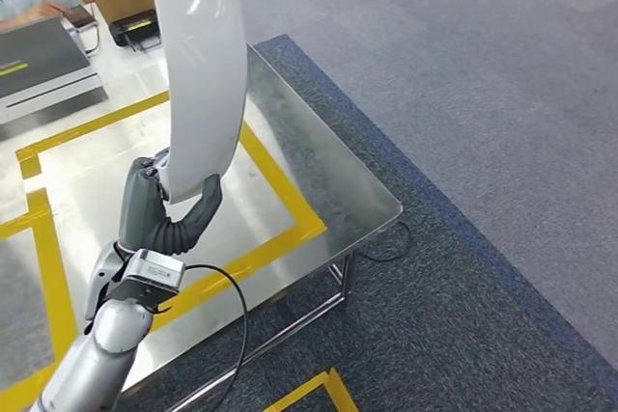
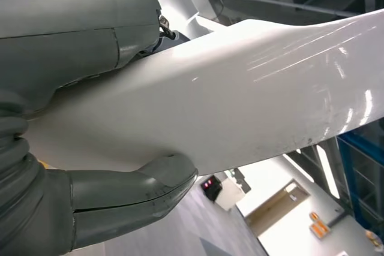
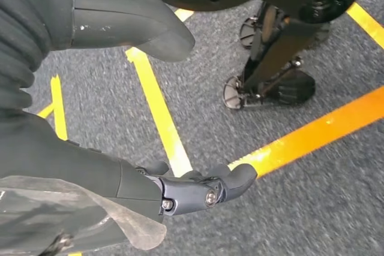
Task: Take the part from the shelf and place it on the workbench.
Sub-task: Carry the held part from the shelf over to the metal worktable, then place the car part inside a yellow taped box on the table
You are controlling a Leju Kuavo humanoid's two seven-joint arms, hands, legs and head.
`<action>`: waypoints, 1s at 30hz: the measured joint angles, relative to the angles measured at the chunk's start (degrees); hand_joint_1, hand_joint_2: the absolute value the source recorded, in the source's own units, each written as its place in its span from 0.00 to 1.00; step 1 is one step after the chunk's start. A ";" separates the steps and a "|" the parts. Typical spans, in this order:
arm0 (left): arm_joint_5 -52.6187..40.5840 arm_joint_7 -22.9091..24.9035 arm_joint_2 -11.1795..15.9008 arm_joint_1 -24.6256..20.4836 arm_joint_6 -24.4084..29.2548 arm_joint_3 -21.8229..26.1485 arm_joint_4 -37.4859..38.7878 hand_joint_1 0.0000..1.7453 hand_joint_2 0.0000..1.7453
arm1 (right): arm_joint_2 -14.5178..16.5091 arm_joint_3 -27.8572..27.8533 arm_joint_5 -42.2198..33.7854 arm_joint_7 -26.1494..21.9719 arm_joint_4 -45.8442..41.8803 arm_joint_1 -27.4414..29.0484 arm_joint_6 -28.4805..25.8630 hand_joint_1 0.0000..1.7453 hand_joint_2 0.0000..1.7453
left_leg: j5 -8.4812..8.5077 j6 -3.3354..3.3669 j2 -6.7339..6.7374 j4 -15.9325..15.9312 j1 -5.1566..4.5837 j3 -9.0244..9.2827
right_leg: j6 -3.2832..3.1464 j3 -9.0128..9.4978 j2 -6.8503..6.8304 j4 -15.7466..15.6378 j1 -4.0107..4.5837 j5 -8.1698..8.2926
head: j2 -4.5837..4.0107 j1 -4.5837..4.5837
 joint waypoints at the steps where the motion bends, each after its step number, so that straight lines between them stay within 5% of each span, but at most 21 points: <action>1: 0.01 0.00 0.00 -0.02 0.01 0.00 -0.01 1.00 1.00 | 0.02 0.00 0.00 -0.01 -0.01 0.07 0.00 0.00 1.00 | -1.65 -0.26 1.92 3.19 -0.01 -1.41 | -0.30 0.22 -0.80 -0.08 0.06 -0.08 | 0.00 -0.20; 3: 0.01 0.00 0.01 0.01 0.02 -0.01 0.00 1.00 1.00 | 0.02 0.00 -0.01 0.00 0.01 0.20 -0.01 0.00 1.00 | -4.74 -0.61 3.62 10.71 0.20 -5.02 | -0.61 0.45 -2.38 -0.08 0.24 -0.31 | 0.00 -0.41; 5: 0.01 0.01 0.05 0.09 0.02 -0.02 0.01 1.00 1.00 | 0.02 0.00 -0.02 0.01 0.02 0.21 -0.01 0.00 1.00 | -4.61 -0.60 3.94 13.04 0.34 -6.22 | -0.65 0.64 -3.97 -0.07 0.39 -0.50 | 0.00 -0.42; 8: 0.01 0.01 0.08 0.05 0.01 -0.01 0.00 1.00 1.00 | 0.03 0.00 -0.01 0.01 0.02 0.06 -0.01 0.00 1.00 | 0.56 0.33 6.40 2.84 -0.19 -0.85 | -0.42 1.27 -6.02 -0.10 0.64 -0.94 | 0.00 -0.40; 10: 0.01 0.01 0.04 -0.06 0.02 -0.01 -0.01 1.00 1.00 | 0.04 0.00 0.00 0.01 0.02 0.03 0.00 0.00 1.00 | 1.67 1.12 8.71 -2.33 -0.99 1.72 | 0.05 1.54 -7.17 -0.11 0.89 -1.28 | 0.00 -0.38; 11: 0.01 0.01 0.05 -0.09 0.01 -0.01 0.00 1.00 1.00 | 0.04 0.00 0.00 0.01 0.02 0.03 0.00 0.00 1.00 | 1.40 1.36 9.03 -2.97 -1.29 1.92 | 0.34 1.66 -7.82 -0.20 0.99 -1.40 | 0.00 -0.37; 13: 0.01 0.01 0.05 -0.04 0.01 -0.01 -0.02 1.00 1.00 | 0.04 0.00 0.00 0.01 0.02 -0.05 0.00 0.00 1.00 | 1.65 1.77 7.63 -3.50 -1.18 1.92 | 0.92 1.90 -8.93 -0.41 1.03 -1.70 | 0.01 -0.37; 15: 0.01 0.01 0.02 -0.11 0.02 -0.01 -0.05 1.00 1.00 | 0.03 0.00 0.02 -0.02 0.01 -0.21 0.02 0.00 1.00 | 2.07 2.33 6.25 -4.20 -0.77 2.21 | 1.41 1.17 -6.79 1.41 0.92 -3.22 | 0.01 -0.22; 17: 0.01 0.01 -0.07 -0.21 0.03 0.00 -0.07 1.00 1.00 | 0.02 0.00 0.02 -0.04 0.01 -0.19 0.02 0.00 1.00 | 2.27 2.74 4.98 -4.51 -0.56 2.31 | 1.68 -1.93 -3.17 7.78 0.80 -6.45 | 0.00 0.10; 19: 0.01 0.01 -0.11 -0.11 0.02 0.00 -0.06 1.00 1.00 | 0.01 0.00 0.01 -0.01 0.02 0.05 -0.01 0.00 1.00 | 2.28 2.86 3.47 -4.48 -0.55 2.25 | 1.84 -5.79 -1.92 14.68 0.78 -8.57 | 0.00 0.26; 20: 0.01 0.01 -0.10 -0.04 0.01 0.00 -0.06 1.00 1.00 | 0.00 0.00 0.00 0.00 0.02 0.15 -0.01 0.00 1.00 | 2.27 2.86 2.64 -4.43 -0.53 2.27 | 1.90 -6.68 -1.78 15.67 0.77 -8.08 | 0.00 0.26; 22: 0.00 0.01 -0.10 0.02 0.00 0.00 -0.06 1.00 1.00 | -0.01 0.00 0.00 0.01 0.02 0.17 -0.01 0.00 1.00 | 2.15 2.65 1.02 -4.14 -0.37 2.33 | 2.05 -5.22 -1.29 10.98 0.57 -4.05 | 0.00 0.26; 24: 0.00 0.01 -0.10 -0.01 0.00 0.00 -0.06 1.00 1.00 | -0.02 0.00 0.00 0.01 0.02 0.11 -0.01 0.00 1.00 | 1.81 2.08 -0.36 -3.47 -0.23 2.11 | 2.16 -2.17 1.27 3.81 0.10 -0.85 | 0.00 0.28; 26: -0.01 0.01 -0.10 -0.09 -0.02 -0.02 -0.07 1.00 1.00 | -0.02 0.00 0.01 0.02 0.02 0.12 0.00 0.00 1.00 | 1.81 1.38 -1.61 -2.97 -0.11 1.47 | 1.83 -0.64 3.36 0.91 -0.15 -0.58 | 0.01 0.27; 27: 0.00 0.01 -0.09 -0.13 -0.03 -0.03 -0.08 1.00 1.00 | -0.02 0.00 0.01 0.02 0.02 0.13 0.01 0.00 1.00 | 1.96 1.05 -2.25 -2.90 -0.07 1.18 | 1.52 -0.45 3.36 0.66 -0.09 -0.68 | 0.01 0.24; 28: 0.00 0.01 -0.08 -0.11 -0.03 -0.03 -0.08 1.00 1.00 | -0.02 0.00 0.01 0.02 0.02 0.16 0.01 0.00 1.00 | 2.07 0.78 -2.80 -2.93 0.09 0.94 | 1.08 -0.30 2.66 0.70 -0.12 -0.61 | 0.02 0.23; 30: 0.01 0.01 -0.04 -0.13 -0.03 -0.01 -0.08 1.00 1.00 | -0.02 0.00 0.00 0.01 0.02 0.19 0.01 0.00 1.00 | 1.15 0.20 -1.29 -1.43 -0.02 0.14 | 0.37 -0.01 1.23 0.49 -0.14 -0.53 | 0.01 -0.04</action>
